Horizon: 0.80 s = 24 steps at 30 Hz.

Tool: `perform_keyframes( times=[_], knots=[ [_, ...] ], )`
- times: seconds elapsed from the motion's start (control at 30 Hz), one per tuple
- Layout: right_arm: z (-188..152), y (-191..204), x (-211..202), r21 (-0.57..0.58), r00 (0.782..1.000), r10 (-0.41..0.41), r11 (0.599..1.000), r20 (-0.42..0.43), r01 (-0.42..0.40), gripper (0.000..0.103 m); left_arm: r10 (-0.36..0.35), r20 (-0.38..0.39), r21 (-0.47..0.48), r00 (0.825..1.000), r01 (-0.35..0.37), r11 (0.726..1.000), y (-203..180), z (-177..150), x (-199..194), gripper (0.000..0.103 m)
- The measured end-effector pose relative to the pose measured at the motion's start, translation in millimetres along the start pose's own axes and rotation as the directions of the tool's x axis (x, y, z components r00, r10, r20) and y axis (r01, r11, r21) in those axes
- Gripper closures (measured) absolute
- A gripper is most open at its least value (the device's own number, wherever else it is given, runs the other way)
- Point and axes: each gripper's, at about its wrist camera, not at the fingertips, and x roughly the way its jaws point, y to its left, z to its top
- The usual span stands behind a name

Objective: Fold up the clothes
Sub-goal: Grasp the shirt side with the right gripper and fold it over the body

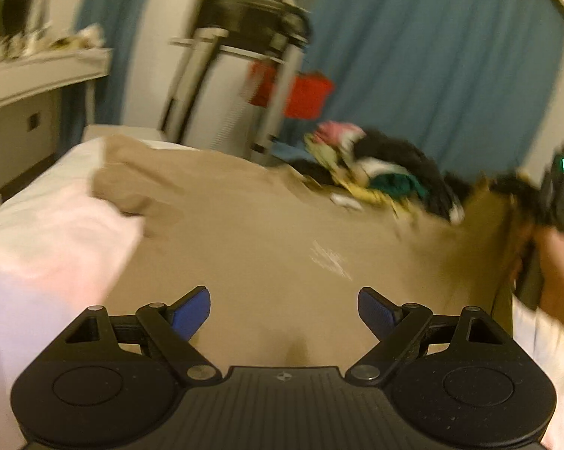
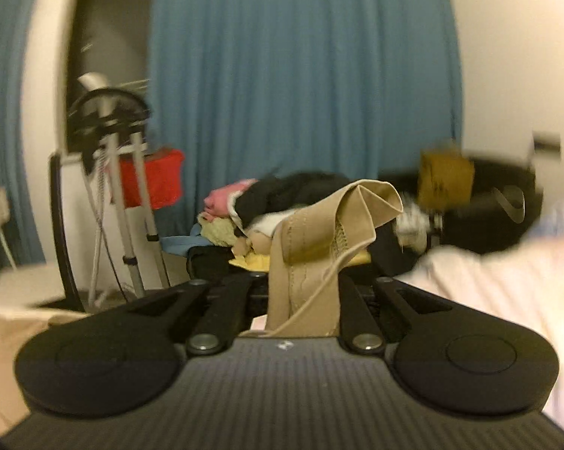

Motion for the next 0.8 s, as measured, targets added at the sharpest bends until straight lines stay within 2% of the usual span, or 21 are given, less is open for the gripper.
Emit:
perform_keyframes(
  times=[0.17,0.3,0.4,0.53,0.6,0.63,0.67,0.7,0.73,0.77,0.8],
  knots=[
    [-6,89,-6,-0.235,1.000,0.024,0.972,0.019,-0.019,0.096,0.049,0.058,-0.092,0.997,-0.044,0.995,40,32,-23,0.015],
    [-43,165,3,-0.413,0.998,0.049,0.909,-0.029,-0.056,0.096,0.098,0.071,-0.175,0.993,-0.084,0.981,71,41,-21,0.015],
    [-74,206,16,-0.483,0.993,0.054,0.870,-0.100,-0.096,0.095,0.132,0.039,-0.181,0.991,-0.123,0.976,80,42,-7,0.015],
    [-100,231,28,-0.498,0.978,0.077,0.851,-0.192,-0.165,0.095,0.158,0.042,-0.137,0.987,-0.151,0.979,79,39,3,0.015],
    [-106,237,30,-0.491,0.970,0.086,0.850,-0.227,-0.191,0.093,0.149,0.024,-0.140,0.989,-0.144,0.980,81,35,9,0.015],
    [-102,236,27,-0.463,0.964,0.117,0.859,-0.239,-0.219,0.088,0.142,0.015,-0.145,0.990,-0.138,0.980,82,34,11,0.015],
    [-99,234,25,-0.433,0.957,0.150,0.866,-0.250,-0.249,0.067,0.136,0.009,-0.151,0.991,-0.133,0.979,84,33,12,0.015],
    [-92,231,22,-0.384,0.941,0.205,0.873,-0.271,-0.300,0.031,0.134,0.007,-0.154,0.991,-0.131,0.979,84,33,14,0.015],
    [-86,227,17,-0.339,0.926,0.254,0.876,-0.279,-0.342,0.017,0.134,0.010,-0.156,0.991,-0.131,0.979,84,33,15,0.015],
    [-80,222,12,-0.294,0.910,0.302,0.876,-0.284,-0.382,0.009,0.134,0.013,-0.154,0.991,-0.130,0.979,84,33,15,0.015],
    [-73,216,1,-0.260,0.904,0.337,0.878,-0.263,-0.403,0.009,0.134,0.016,-0.148,0.991,-0.130,0.980,82,33,15,0.015]
  ],
)
